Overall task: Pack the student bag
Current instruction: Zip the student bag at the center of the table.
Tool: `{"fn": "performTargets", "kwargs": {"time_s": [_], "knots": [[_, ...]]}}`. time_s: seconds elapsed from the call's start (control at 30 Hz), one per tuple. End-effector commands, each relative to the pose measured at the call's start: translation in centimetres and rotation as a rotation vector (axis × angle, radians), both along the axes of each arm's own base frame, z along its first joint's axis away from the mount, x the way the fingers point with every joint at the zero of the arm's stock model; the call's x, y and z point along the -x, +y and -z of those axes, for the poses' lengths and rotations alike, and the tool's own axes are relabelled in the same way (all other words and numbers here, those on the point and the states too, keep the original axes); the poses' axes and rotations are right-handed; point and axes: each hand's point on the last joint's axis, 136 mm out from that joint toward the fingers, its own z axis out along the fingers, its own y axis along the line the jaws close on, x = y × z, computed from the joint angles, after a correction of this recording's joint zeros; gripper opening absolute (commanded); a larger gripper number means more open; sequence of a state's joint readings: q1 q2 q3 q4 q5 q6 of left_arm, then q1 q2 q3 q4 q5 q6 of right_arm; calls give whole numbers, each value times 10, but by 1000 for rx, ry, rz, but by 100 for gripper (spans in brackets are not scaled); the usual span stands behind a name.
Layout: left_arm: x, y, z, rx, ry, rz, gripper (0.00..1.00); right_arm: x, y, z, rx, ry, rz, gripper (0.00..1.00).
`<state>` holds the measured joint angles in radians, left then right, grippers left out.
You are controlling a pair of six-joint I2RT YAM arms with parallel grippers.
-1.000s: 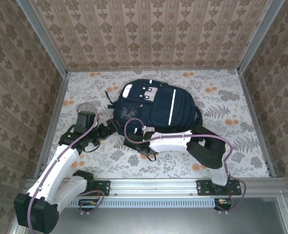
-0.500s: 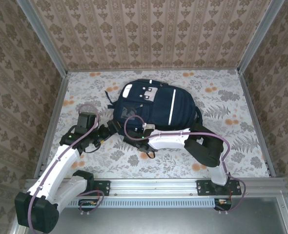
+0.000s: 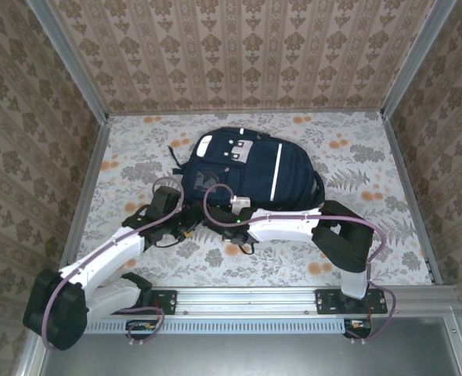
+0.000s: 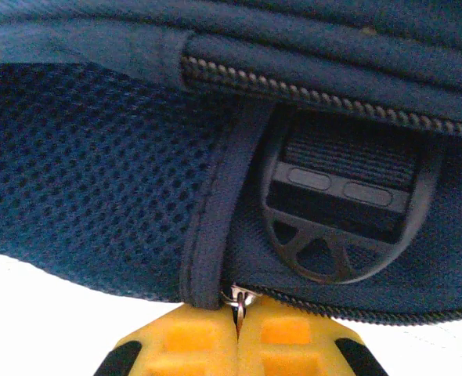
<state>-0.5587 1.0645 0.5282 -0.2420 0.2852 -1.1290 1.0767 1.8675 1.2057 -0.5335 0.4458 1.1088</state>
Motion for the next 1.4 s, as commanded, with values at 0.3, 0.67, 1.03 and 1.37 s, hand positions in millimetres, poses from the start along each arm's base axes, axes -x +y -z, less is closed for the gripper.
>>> {"fn": "performTargets", "kwargs": {"time_s": [0.3,0.67,1.03,1.37], "knots": [[-38,-43,24,-34,-67,-59,75,0,5,-15,-80,2,-58,0],[-38,-7,42,-248,-43,-178,0,2,-3,-22,-96,2,-68,0],[-41,91,24,-385,-21,-344,0,7,-56,-26,-34,-2,-29,0],[-94,167,7,-397,25,-405,0,1,-118,-32,-10,-10,-12,0]]}}
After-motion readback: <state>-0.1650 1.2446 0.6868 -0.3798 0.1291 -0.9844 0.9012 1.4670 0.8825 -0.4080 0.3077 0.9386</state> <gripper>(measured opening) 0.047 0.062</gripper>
